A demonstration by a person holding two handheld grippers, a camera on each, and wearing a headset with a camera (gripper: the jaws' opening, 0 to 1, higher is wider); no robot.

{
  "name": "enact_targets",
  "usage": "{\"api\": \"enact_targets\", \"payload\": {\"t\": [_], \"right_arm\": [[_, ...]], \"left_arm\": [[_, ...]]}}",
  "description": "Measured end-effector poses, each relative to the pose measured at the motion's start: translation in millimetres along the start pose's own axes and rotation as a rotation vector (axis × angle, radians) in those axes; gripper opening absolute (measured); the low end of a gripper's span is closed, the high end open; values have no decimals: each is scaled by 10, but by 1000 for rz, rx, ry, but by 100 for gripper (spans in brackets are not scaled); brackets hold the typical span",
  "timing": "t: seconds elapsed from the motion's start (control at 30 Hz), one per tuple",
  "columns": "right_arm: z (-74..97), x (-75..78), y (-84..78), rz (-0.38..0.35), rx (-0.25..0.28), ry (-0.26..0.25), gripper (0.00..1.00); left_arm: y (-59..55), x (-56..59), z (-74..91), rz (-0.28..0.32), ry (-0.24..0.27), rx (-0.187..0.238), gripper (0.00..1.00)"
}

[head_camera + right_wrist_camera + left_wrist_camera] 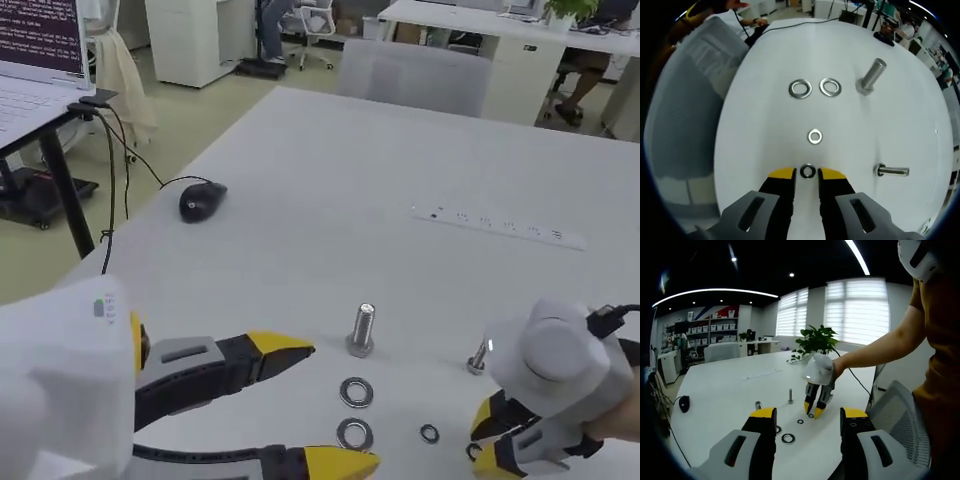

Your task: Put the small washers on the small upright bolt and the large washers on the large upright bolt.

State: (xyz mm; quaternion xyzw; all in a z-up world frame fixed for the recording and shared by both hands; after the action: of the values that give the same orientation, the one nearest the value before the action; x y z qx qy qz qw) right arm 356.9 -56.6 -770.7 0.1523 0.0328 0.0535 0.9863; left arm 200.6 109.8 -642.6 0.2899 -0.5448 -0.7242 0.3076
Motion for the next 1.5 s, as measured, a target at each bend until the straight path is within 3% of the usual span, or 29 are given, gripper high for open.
{"api": "enact_targets", "payload": {"t": [0.2,0.53,0.67,0.97,1.5], "right_arm": [[2,-7,-27,24,15,-2,18],[-6,-14,-12,63,-22,-18,14],[-5,-5,3,52,-48,-26,12],[4,18,-20,7,-27,-7,12],[504,364,-92,-32,0,-112,12]], "left_arm": [[-6,-18,11,1,12,-4,50],[-6,25,6,-11,12,-17,50],[4,47,7,-13,13,-16,50],[-6,69,36,-14,18,-22,50],[-7,112,-44,-18,-5,-23,50]]}}
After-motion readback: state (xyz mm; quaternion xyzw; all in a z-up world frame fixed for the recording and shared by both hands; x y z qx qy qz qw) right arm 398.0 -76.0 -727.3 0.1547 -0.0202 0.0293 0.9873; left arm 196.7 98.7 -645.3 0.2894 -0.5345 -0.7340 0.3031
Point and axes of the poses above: the centre of the closed fingertips' face, and the gripper's own axes: z roughly backward along the fingers, x roughly to its right, y roughly out of its top, the point moved 6 cm from there along z, roughly backward along the fingers, and after that the axes turned 10 degrees about -z, right-handed, at the moved point
